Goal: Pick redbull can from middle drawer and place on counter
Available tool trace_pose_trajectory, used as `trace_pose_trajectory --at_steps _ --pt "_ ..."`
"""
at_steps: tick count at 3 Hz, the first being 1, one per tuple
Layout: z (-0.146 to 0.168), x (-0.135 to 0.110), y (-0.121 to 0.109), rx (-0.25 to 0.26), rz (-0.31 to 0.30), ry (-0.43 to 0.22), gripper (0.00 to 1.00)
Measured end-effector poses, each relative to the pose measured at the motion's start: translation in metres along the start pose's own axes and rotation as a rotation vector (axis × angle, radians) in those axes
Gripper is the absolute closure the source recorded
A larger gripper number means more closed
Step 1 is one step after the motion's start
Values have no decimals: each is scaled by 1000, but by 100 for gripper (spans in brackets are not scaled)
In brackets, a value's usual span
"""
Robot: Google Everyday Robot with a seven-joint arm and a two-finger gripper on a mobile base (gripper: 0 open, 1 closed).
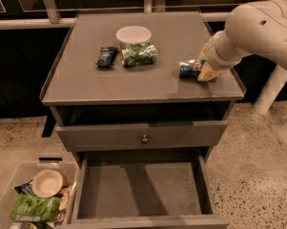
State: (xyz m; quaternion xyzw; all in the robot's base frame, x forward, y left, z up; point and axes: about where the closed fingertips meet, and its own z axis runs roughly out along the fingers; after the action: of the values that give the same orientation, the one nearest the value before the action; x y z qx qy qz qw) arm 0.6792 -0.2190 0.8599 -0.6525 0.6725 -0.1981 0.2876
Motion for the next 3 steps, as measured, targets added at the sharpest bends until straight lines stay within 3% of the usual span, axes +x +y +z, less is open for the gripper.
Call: trace_pose_trajectory --at_steps 2,3 --pt "0 0 0 0 0 0 13" --pt "0 0 0 0 0 0 0"
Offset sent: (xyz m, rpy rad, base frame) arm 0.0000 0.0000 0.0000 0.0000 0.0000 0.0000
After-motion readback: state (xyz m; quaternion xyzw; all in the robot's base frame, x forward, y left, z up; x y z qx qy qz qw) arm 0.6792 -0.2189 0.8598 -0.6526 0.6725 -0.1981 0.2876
